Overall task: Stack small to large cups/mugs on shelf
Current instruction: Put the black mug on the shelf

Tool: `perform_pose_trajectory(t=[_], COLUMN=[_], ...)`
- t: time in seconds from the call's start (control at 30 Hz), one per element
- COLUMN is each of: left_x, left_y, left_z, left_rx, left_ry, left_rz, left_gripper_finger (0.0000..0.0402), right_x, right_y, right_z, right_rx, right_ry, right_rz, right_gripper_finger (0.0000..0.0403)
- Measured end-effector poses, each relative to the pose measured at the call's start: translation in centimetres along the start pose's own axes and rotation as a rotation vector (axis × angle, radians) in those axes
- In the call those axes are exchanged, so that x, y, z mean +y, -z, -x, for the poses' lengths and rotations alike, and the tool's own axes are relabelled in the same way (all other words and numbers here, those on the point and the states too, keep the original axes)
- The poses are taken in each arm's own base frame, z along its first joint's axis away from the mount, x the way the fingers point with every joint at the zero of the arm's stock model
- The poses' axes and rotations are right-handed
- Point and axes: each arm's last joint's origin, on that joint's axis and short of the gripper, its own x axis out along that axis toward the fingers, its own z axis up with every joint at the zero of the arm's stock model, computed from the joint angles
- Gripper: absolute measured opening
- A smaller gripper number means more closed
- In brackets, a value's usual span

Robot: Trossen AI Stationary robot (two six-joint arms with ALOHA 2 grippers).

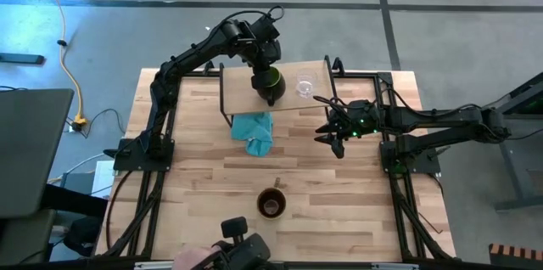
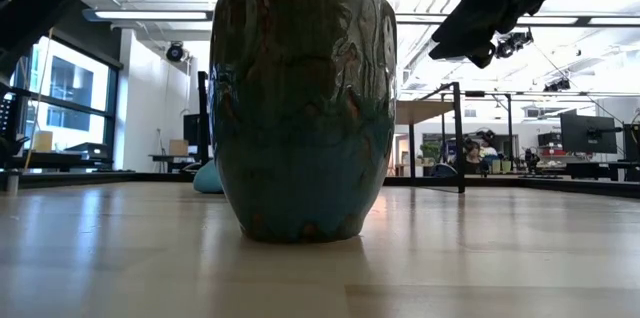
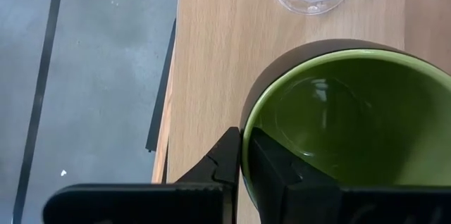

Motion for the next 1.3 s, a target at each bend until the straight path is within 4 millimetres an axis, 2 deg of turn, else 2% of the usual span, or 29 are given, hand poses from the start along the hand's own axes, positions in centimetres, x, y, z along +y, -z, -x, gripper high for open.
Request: perform_pose_trajectory(t=[0.17,0.43,0.57,1.3], left_x=[-0.03,-0.01,-0.01,0.05], left_y=[-0.07,-0.14,-0.14,-0.19], left_z=[0.0,-0.02,-0.02,-0.02], left_rx=[-0.019,-0.025,-0.024,-0.023], left_ry=[0.03,0.027,0.026,0.001], left_rz=[-0.002,-0.001,-0.001,-0.091], left_gripper_finger=[0.0023,0.0089,0.0106,0.0067], right_x=[0.0,0.0,0.0,0.0], right_y=[0.0,0.0,0.0,0.0], right_z=[0.0,0.0,0.0,0.0], right_rx=[0.0,0.0,0.0,0.0], right_ry=[0.0,0.0,0.0,0.0], right_rz=[0.0,0.0,0.0,0.0], right_gripper_finger=[0.0144,0.0144,0.0144,0.0144])
